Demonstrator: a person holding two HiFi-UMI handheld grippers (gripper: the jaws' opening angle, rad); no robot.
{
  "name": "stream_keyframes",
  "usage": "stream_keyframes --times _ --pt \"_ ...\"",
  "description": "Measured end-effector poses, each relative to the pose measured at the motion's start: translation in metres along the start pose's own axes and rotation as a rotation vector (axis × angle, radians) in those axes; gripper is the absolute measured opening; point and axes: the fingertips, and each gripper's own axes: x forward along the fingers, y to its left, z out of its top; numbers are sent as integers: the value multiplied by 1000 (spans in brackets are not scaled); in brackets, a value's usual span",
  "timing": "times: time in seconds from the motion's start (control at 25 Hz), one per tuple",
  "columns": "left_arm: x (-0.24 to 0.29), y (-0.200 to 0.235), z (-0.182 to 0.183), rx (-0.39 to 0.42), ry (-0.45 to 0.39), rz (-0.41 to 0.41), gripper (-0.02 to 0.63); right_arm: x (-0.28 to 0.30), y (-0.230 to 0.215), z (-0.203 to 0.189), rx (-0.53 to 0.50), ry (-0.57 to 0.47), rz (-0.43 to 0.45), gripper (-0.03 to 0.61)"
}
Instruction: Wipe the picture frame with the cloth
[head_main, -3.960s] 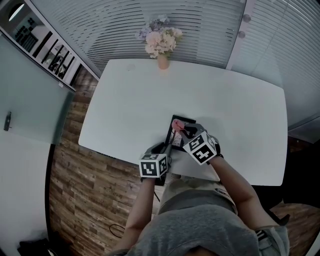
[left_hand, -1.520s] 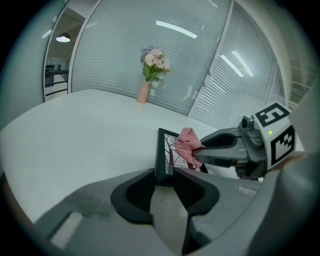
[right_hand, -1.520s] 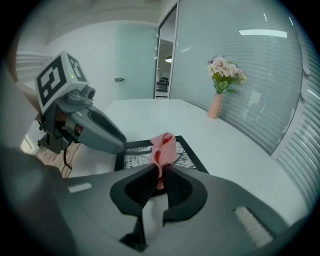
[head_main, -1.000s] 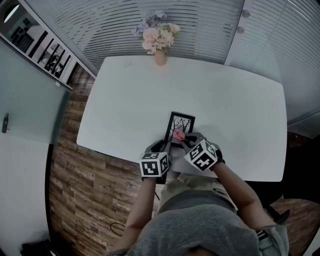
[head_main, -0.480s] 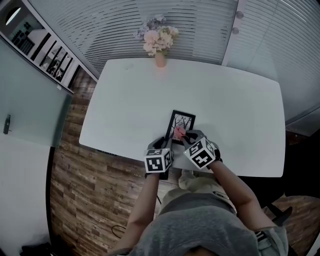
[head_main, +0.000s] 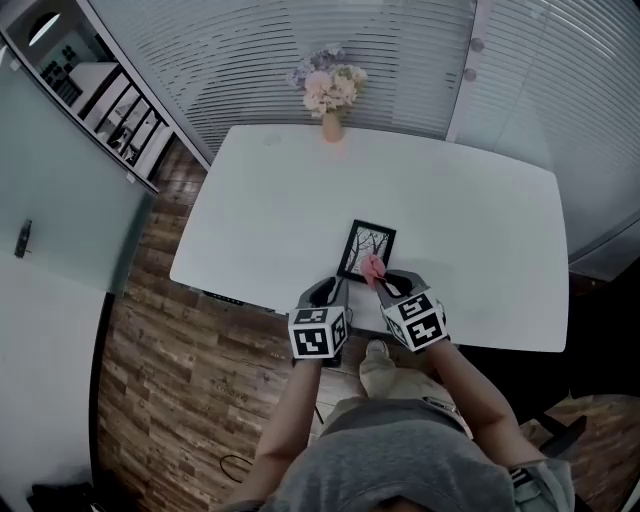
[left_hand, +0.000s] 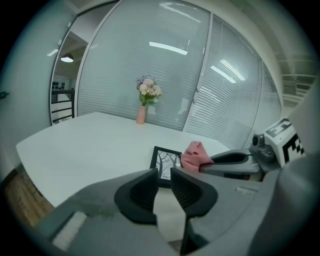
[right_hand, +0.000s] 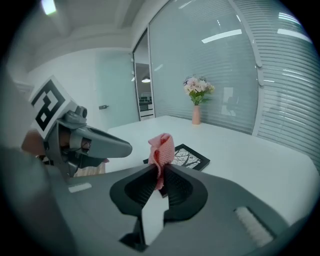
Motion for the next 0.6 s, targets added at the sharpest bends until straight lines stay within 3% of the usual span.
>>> stream_keyframes --times 0.28,0.6 --pt "-52 -23 -20 1 -48 4 4 -47 39 -5 49 -64 16 43" --pt "-108 -49 -55 -7 -68 -6 2 -99 78 -19 76 -115 12 43"
